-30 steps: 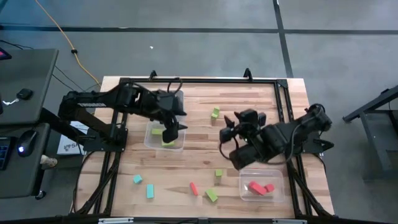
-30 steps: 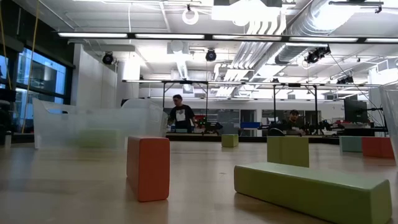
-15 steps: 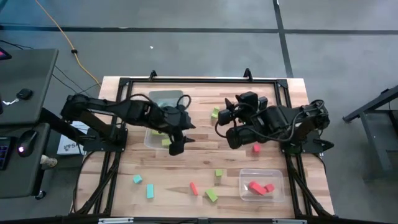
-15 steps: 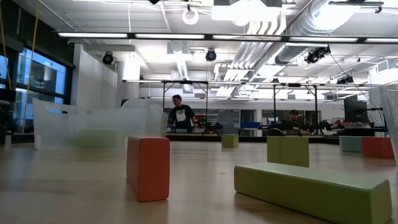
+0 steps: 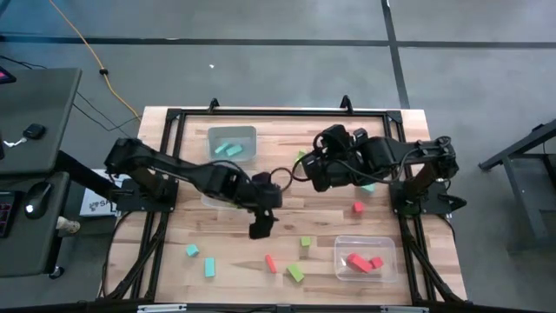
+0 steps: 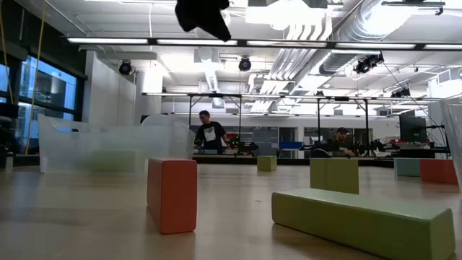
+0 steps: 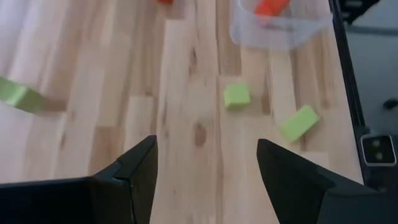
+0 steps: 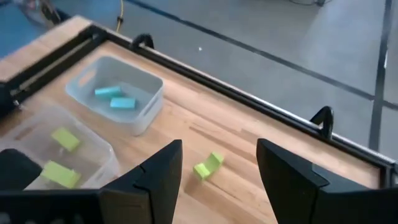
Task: Sort & place blocks by color
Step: Put the blue block into the gray bin
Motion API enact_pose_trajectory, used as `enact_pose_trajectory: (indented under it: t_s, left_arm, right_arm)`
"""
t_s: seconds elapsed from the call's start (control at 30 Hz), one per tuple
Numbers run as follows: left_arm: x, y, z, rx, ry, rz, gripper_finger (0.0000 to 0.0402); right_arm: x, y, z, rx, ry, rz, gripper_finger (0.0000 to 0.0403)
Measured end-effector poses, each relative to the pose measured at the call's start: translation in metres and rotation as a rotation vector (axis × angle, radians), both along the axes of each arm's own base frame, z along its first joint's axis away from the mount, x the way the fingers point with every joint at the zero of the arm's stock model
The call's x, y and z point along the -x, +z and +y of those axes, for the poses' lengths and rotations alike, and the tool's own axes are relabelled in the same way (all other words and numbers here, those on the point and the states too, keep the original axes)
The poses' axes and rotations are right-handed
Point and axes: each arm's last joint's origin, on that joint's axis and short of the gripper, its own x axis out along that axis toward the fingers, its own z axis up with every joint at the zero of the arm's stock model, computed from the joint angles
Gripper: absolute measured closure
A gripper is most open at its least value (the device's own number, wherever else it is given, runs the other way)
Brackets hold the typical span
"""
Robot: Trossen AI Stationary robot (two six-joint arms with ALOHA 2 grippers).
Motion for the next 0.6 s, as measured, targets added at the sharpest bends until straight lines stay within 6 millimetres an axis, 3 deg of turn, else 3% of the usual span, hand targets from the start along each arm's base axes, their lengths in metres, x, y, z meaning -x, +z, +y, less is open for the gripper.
enact_pose_trajectory:
  t_s: [0.17,0.6]
  left_arm:
    - [-0.003,-0.015,-0.013,-0.032,-0.063,0.064,0.0177]
    - [-0.005,-0.029,-0.042,-0.183,-0.352,0.101,0.0177]
  right_arm:
    - [-0.001,0.000,-0.008,0.013,0.022,0.056,0.0206]
    - [-0.004,-0.002,-0.036,-0.003,0.004,0.128,0.0206]
